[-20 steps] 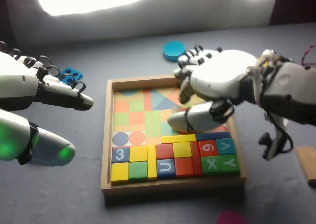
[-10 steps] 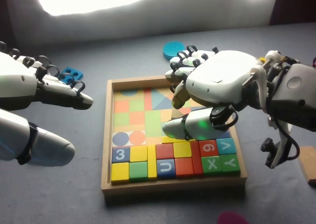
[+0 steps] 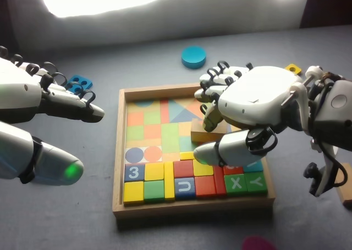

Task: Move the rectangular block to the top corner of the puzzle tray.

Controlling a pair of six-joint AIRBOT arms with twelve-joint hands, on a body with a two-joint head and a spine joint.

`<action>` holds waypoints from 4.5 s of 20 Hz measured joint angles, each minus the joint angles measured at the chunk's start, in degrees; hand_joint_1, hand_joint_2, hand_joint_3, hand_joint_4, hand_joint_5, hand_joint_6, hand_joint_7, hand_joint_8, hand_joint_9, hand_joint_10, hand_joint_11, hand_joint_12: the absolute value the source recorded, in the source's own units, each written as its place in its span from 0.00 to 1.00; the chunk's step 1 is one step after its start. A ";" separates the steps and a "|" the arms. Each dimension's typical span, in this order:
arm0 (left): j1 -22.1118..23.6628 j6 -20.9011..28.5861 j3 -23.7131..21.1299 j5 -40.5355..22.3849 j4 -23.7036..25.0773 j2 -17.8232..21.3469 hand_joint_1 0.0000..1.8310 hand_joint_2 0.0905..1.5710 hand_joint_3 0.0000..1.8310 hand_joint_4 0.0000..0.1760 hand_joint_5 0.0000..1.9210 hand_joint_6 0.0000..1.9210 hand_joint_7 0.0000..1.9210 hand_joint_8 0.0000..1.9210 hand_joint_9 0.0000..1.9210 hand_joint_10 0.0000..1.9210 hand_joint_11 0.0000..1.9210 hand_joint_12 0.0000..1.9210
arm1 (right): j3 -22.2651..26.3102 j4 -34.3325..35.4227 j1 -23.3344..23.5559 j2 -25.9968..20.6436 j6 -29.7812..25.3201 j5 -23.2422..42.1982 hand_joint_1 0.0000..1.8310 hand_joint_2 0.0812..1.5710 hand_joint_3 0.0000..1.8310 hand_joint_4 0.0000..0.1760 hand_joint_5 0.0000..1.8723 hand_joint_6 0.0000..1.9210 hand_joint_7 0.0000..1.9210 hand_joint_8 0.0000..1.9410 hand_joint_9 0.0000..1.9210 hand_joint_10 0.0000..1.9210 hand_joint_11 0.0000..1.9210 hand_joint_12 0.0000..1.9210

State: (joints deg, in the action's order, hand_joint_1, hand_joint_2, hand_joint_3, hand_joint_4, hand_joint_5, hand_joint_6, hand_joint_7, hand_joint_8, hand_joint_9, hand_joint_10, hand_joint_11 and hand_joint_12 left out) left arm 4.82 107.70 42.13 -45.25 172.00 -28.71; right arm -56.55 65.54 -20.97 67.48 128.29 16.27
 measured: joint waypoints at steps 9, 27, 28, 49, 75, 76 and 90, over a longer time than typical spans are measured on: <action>0.00 -0.02 0.02 -0.46 0.00 0.00 0.00 0.75 0.00 0.11 0.08 0.00 0.09 0.00 0.10 0.00 0.00 0.33 | -0.15 -0.04 -0.11 0.00 0.15 -0.20 0.00 0.75 0.00 0.00 0.37 0.06 0.10 0.00 0.00 0.00 0.00 0.00; 0.00 0.04 0.20 -0.52 0.00 0.00 0.00 0.75 0.00 0.13 0.08 0.00 0.10 0.00 0.09 0.00 0.00 0.31 | -2.36 -0.46 -1.14 0.31 -0.24 -1.20 0.00 0.75 0.00 0.00 0.37 0.06 0.10 0.00 0.00 0.00 0.00 0.00; 0.00 0.04 0.24 -0.52 0.00 0.00 0.00 0.75 0.00 0.14 0.08 0.00 0.10 0.00 0.09 0.00 0.00 0.32 | -2.97 -0.50 -1.14 0.59 -0.37 -1.25 0.00 0.75 0.00 0.00 0.37 0.06 0.09 0.00 0.00 0.00 0.00 0.00; 0.02 0.04 0.24 -0.55 0.00 0.00 0.00 0.75 0.00 0.12 0.07 0.00 0.10 0.00 0.10 0.00 0.00 0.33 | -13.88 -0.90 -0.85 3.87 -2.05 0.17 0.00 0.76 0.00 0.00 0.37 0.06 0.10 0.01 0.00 0.00 0.00 0.00; 0.68 -0.04 0.24 -0.48 0.00 0.00 0.00 0.75 0.00 0.14 0.09 0.00 0.10 0.00 0.11 0.00 0.00 0.36 | -6.23 -0.26 8.57 -3.32 -5.33 0.52 0.00 0.75 0.00 0.00 0.36 0.05 0.11 0.01 0.00 0.00 0.00 0.00; 0.68 -0.07 0.24 -0.61 0.00 0.00 0.00 0.75 0.00 0.15 0.08 0.00 0.10 0.00 0.11 0.00 0.00 0.36 | -4.68 -0.26 9.33 -4.83 -5.27 0.48 0.00 0.75 0.00 0.00 0.35 0.05 0.11 0.01 0.00 0.00 0.00 0.00; 1.75 -1.55 0.72 -0.55 0.00 -0.02 0.05 0.80 0.00 0.00 0.52 0.15 0.51 0.39 0.40 0.63 0.25 0.83 | 12.31 -0.22 14.29 -20.17 -0.52 0.11 0.12 0.73 0.00 0.00 0.46 0.59 0.49 0.66 0.39 0.91 0.25 1.00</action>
State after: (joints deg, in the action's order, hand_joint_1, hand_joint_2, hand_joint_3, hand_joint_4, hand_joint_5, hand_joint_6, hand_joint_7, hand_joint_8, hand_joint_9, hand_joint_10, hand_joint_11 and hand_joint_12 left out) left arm 6.57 106.15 42.85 -45.80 172.00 -28.73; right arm -44.25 65.32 -6.68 47.31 127.76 16.38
